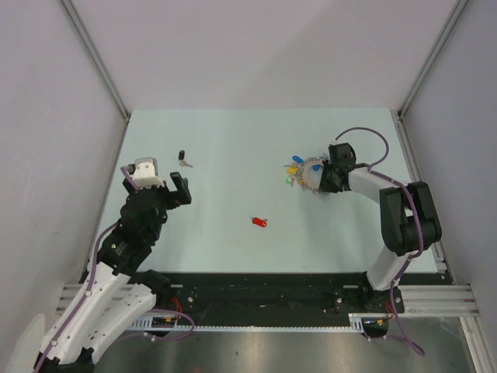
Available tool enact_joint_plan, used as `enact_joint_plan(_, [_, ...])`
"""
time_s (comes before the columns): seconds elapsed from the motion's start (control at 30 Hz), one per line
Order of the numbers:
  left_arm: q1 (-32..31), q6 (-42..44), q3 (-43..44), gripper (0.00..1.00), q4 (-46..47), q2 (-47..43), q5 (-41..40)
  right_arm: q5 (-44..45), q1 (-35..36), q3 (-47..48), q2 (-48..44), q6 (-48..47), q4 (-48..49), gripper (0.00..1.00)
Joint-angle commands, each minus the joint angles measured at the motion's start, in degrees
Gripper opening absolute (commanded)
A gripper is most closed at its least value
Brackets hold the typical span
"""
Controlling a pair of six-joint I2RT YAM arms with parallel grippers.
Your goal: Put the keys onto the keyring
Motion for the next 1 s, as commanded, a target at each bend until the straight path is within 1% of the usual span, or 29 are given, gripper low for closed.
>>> enact_joint_plan(0.0, [0.5, 2.99, -0.28, 1.0, 1.88, 0.19, 0.89, -2.78, -0.51, 2.08, 1.67, 0.18, 1.71, 0.17])
enact_joint_plan(0.43, [0.5, 3.25, -0.36, 1.0, 2.05, 0.54, 1.33, -7.26, -0.87, 2.86, 2.38, -0.08, 2.24, 0.23])
enact_joint_plan(0.63, [0.59, 3.25, -0.36, 1.0, 2.05, 0.54, 1.42, -5.24, -0.87, 3.48, 1.51, -1.22, 0.57, 0.23])
enact_joint_plan(0.77, [0.59, 3.25, -0.36, 1.0, 2.05, 0.45, 1.51, -3.75, -0.69, 3.39, -2.0, -2.02, 0.75, 0.27])
enact_joint_plan(0.8, [0.59, 3.25, -0.45, 1.0, 2.05, 0.45, 1.6, -4.36, -0.69, 3.66, -2.88, -2.71, 1.27, 0.29])
enact_joint_plan(0.97, [0.59, 3.34, -0.45, 1.0, 2.05, 0.54, 1.6, -7.61, -0.69, 3.74, -0.97, -2.11, 2.5, 0.29])
